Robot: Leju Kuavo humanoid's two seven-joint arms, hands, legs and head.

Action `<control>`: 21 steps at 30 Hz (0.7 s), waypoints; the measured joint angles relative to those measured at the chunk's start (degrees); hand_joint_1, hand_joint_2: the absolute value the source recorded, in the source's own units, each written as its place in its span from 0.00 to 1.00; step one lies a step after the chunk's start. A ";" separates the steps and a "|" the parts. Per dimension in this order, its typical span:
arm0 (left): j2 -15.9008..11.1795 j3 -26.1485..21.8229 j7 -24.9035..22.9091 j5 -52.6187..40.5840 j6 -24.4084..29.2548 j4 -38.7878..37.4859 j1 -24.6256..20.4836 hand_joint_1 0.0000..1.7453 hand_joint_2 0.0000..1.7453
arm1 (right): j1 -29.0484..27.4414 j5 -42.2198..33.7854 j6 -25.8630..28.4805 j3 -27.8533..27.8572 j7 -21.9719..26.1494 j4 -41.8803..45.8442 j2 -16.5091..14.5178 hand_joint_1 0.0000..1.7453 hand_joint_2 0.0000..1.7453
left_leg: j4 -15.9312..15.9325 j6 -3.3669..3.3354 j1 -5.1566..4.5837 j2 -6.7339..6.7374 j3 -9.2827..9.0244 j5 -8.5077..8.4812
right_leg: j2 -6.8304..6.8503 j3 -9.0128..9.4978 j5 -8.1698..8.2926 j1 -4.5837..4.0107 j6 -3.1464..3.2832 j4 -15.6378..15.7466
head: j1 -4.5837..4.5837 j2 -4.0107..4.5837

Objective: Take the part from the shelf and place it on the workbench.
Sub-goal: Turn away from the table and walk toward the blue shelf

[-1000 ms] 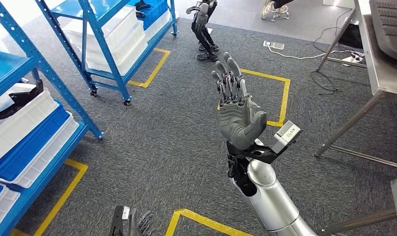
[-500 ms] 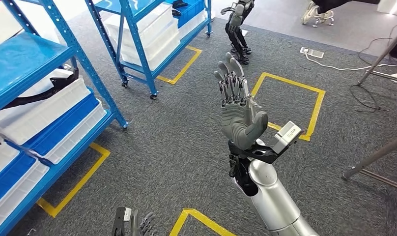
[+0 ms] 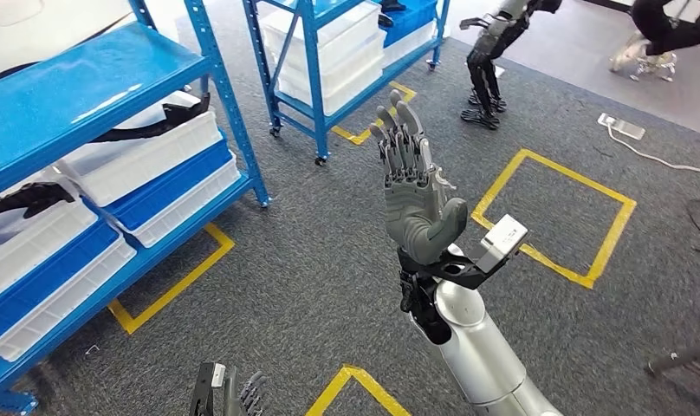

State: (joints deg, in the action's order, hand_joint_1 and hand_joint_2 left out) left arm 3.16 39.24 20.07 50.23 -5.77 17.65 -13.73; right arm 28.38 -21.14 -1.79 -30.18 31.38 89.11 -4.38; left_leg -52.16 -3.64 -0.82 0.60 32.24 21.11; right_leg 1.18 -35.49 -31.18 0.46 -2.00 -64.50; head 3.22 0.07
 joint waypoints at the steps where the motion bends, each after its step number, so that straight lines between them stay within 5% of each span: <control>1: 0.06 0.01 -0.01 0.00 -0.03 0.01 0.00 0.00 0.00 | -0.12 0.07 0.00 0.00 0.01 -0.01 0.05 0.00 0.00 | -0.02 -0.04 0.10 -0.82 -0.02 -0.01 | -0.57 -2.18 -1.42 0.03 -0.13 -4.08 | -0.07 0.00; 3: 0.14 0.03 -0.02 -0.01 -0.07 0.01 0.15 0.00 0.00 | -0.34 0.10 0.00 0.00 0.01 -0.02 0.14 0.00 0.00 | -0.08 0.02 0.34 -2.58 -0.13 0.03 | -0.87 -4.51 -1.31 0.19 -0.44 -7.43 | -0.09 0.00; 5: 0.13 0.04 -0.03 -0.03 -0.08 0.01 0.25 0.00 0.00 | -0.35 0.16 -0.04 0.00 0.01 -0.02 0.17 0.00 0.00 | -0.34 0.40 0.76 -4.31 -0.35 0.28 | -1.51 -2.39 2.82 0.64 -0.87 -1.71 | -0.10 0.00; 7: 0.12 0.05 -0.03 -0.09 -0.16 0.01 0.17 0.00 0.00 | -0.29 0.24 -0.11 0.00 0.02 -0.01 0.20 0.00 0.00 | -1.05 1.21 1.02 -5.88 -0.17 0.78 | -3.88 1.12 6.21 1.35 -1.27 6.16 | -0.16 -0.01; 9: 0.12 0.09 -0.05 -0.15 -0.27 0.02 0.17 0.00 0.00 | -0.29 0.30 -0.16 -0.01 0.03 -0.02 0.21 0.00 0.00 | -1.45 1.96 1.14 -7.06 0.34 0.97 | -5.08 2.38 6.80 1.45 -0.88 9.08 | -0.20 -0.01; 11: 0.05 0.16 -0.12 -0.16 -0.31 0.03 0.44 0.00 0.00 | -0.15 0.37 -0.22 -0.08 0.02 -0.02 0.17 0.00 0.00 | -1.40 2.40 1.40 -7.63 0.69 0.91 | -3.91 2.32 6.87 1.20 0.09 9.14 | -0.20 0.00; 13: -0.04 0.30 -0.21 -0.15 -0.33 0.03 0.66 0.00 0.00 | 0.09 0.41 -0.30 -0.15 0.01 -0.02 0.11 0.00 0.00 | -3.51 2.86 1.34 -5.74 1.82 2.23 | -2.75 2.39 6.93 1.24 0.83 9.26 | -0.04 0.00; 15: -0.06 0.51 -0.24 -0.16 -0.37 0.03 0.59 0.00 0.00 | 0.14 0.44 -0.37 -0.19 -0.02 -0.03 0.11 0.00 0.00 | -10.33 3.31 1.25 -2.85 5.07 5.59 | -1.55 2.43 6.84 1.16 1.24 9.30 | 0.15 0.00; 17: -0.05 0.81 -0.26 -0.16 -0.39 0.03 0.53 0.00 0.00 | 0.06 0.46 -0.39 -0.21 -0.04 -0.04 0.14 0.00 0.00 | -17.81 3.49 1.36 -1.76 8.71 8.28 | -0.15 2.45 6.69 0.95 1.45 9.28 | 0.19 0.00; 18: -0.05 0.93 -0.27 -0.16 -0.39 0.03 0.57 0.00 0.00 | 0.03 0.46 -0.39 -0.21 -0.04 -0.04 0.14 0.00 0.00 | -19.02 3.42 1.34 -1.60 9.37 8.26 | 0.54 2.51 6.61 0.85 1.51 9.27 | 0.19 0.00; 19: -0.05 1.01 -0.28 -0.16 -0.39 0.03 0.62 0.00 0.00 | 0.04 0.46 -0.39 -0.22 -0.04 -0.04 0.14 0.00 0.00 | -17.93 3.21 1.28 -1.45 8.85 7.23 | 1.19 2.63 6.50 0.76 1.55 9.27 | 0.19 0.00; 21: -0.07 1.03 -0.29 -0.16 -0.39 0.03 0.62 0.00 0.00 | 0.11 0.46 -0.39 -0.23 -0.04 -0.04 0.12 0.00 0.00 | -9.97 2.24 0.73 0.19 4.86 3.43 | 2.44 3.08 6.23 0.58 1.55 9.33 | 0.19 0.00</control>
State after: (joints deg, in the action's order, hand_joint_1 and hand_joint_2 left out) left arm 3.09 40.27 19.78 50.07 -6.16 17.68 -13.11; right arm 28.49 -20.68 -2.19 -30.41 31.34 89.07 -4.26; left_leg -62.13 -1.41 -0.09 0.80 37.10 24.54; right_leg 3.62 -32.41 -24.95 1.04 -0.46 -55.16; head 3.41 0.07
